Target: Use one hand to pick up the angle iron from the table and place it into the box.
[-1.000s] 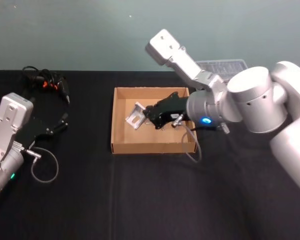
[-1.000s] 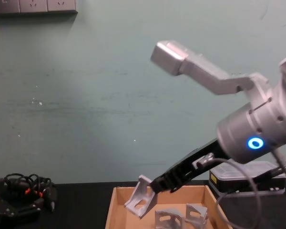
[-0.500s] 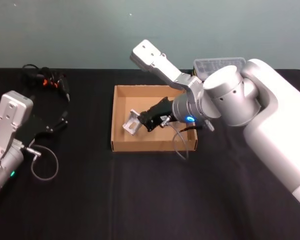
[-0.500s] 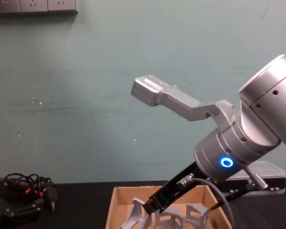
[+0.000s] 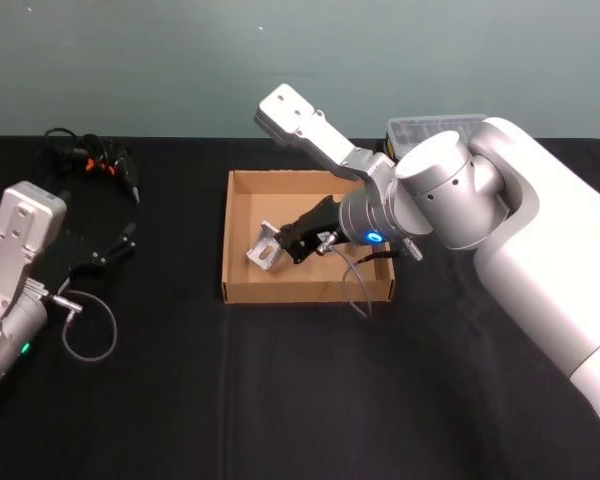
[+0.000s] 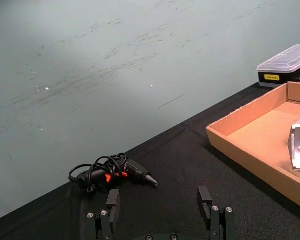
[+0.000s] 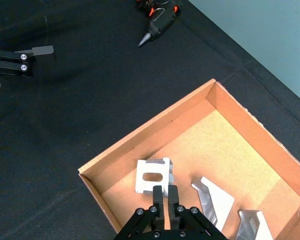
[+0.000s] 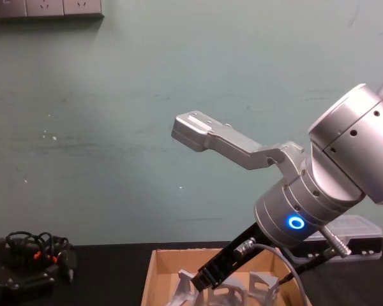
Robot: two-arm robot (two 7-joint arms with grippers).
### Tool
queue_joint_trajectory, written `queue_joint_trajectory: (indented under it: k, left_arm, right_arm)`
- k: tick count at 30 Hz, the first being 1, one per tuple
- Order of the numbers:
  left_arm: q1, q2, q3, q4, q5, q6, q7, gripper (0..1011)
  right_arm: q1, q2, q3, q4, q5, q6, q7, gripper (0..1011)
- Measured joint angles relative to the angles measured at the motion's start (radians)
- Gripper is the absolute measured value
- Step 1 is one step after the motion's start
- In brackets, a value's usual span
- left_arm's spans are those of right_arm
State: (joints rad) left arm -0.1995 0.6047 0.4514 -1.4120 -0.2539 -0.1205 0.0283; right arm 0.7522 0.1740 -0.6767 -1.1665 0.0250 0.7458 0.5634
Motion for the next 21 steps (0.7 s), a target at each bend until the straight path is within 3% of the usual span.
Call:
queue_joint_trajectory:
  k: [3,21]
  left_arm:
    - [0.0,0.0,0.0,0.0,0.0,0.0,0.0,1011]
    - [0.0,0.0,0.0,0.0,0.0,0.0,0.0,1011]
  right_arm:
    - [0.0,0.001,0.0,-0.002,0.001,0.0,0.0,75]
    - [-0.002,0.003,0.0,-0.007,0.004,0.003,-0.001,650]
